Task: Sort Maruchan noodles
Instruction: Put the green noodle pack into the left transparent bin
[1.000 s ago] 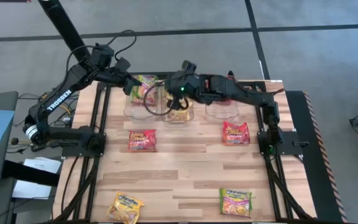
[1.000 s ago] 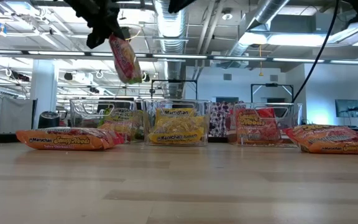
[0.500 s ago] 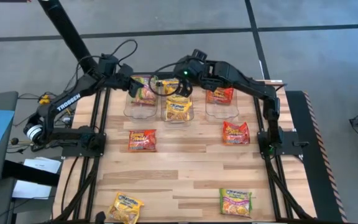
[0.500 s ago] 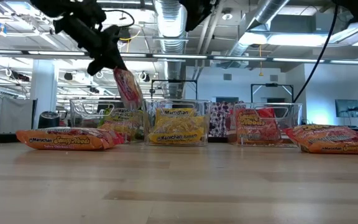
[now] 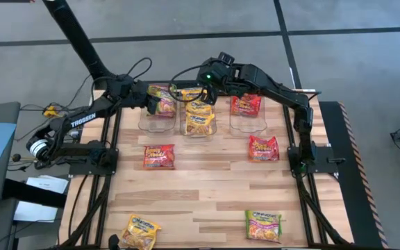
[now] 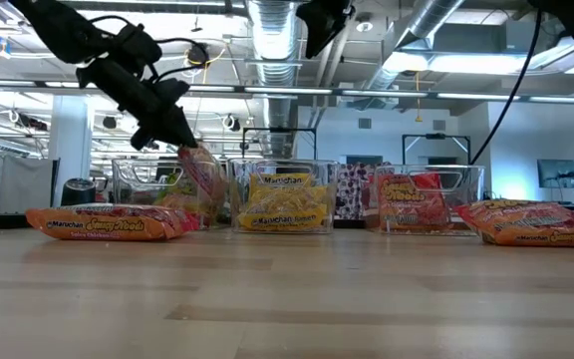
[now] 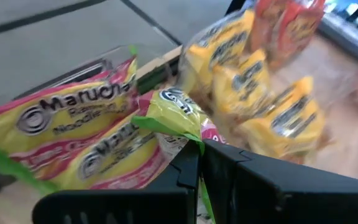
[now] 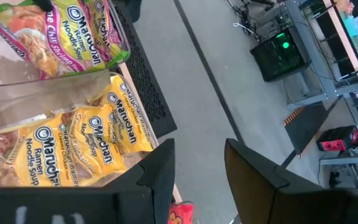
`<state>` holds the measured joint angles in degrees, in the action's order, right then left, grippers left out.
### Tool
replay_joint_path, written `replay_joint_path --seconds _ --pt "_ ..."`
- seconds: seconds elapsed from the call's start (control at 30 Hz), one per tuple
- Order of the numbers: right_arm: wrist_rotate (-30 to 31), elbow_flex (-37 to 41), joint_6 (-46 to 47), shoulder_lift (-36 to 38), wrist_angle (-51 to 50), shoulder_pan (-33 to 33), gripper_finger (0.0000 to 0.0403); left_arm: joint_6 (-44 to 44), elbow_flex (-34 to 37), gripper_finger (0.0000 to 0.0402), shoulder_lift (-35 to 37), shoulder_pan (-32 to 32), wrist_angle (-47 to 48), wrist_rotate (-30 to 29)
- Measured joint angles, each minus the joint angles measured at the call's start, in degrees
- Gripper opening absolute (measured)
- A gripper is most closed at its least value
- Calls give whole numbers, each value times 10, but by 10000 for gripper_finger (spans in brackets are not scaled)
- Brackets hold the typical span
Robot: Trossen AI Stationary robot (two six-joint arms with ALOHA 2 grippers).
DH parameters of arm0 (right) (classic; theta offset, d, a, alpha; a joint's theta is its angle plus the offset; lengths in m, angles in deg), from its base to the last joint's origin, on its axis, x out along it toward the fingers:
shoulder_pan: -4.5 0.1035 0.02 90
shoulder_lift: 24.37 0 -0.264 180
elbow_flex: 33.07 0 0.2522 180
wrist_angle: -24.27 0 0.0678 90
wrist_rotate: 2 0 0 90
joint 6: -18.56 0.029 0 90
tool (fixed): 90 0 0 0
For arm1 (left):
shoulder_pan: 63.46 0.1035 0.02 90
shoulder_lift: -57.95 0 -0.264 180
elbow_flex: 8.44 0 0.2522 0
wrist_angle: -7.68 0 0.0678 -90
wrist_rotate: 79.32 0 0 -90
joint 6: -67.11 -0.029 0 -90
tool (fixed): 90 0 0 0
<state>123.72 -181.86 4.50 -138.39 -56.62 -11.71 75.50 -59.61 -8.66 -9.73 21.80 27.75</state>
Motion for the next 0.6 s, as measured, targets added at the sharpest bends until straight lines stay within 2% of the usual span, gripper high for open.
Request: replay_joint_path --seconds 0.2,0.37,0.6 --pt "0 0 -2 0 -5 -1 162 -68 2 0 0 0 32 -21" --pt "0 0 -11 0 -25 -1 162 -58 2 0 0 0 67 -59" --pt "0 0 -24 0 -27 -1 162 -58 2 2 0 0 110 -51"
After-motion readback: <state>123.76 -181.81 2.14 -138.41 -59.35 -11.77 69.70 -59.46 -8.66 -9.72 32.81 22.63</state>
